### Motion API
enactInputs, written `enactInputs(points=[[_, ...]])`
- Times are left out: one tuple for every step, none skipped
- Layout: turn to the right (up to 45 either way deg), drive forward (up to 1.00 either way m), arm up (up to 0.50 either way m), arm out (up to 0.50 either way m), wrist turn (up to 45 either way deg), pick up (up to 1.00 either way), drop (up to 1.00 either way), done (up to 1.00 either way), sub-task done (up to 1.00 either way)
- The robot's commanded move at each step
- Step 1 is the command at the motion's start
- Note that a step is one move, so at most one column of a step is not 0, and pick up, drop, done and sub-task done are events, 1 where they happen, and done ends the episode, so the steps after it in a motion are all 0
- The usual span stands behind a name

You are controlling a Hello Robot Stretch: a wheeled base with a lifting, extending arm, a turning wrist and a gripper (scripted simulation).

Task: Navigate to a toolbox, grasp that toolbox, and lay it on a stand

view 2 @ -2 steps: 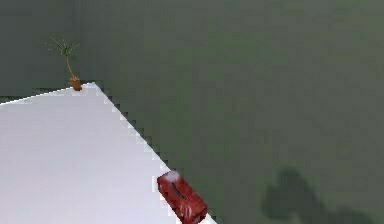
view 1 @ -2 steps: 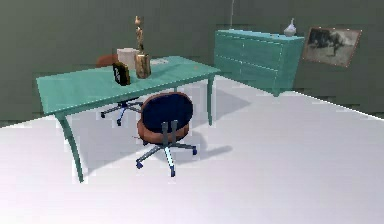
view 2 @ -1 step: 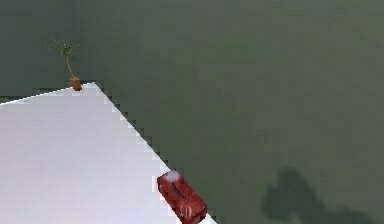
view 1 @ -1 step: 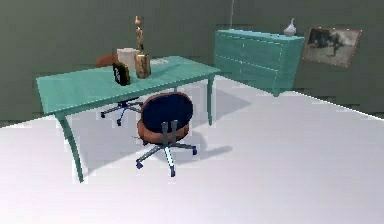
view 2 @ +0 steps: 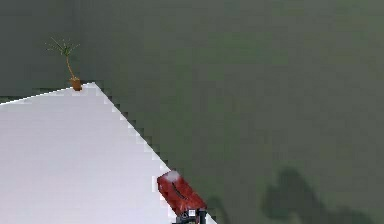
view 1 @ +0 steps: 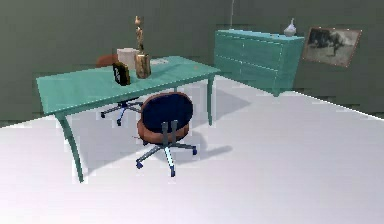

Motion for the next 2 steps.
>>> enactInputs(points=[[0.0,0.00,0.00,0.00,45.0,0.00,0.00,0.00,0.00],[0.0,0.00,0.00,0.00,45.0,0.00,0.00,0.00,0.00]])
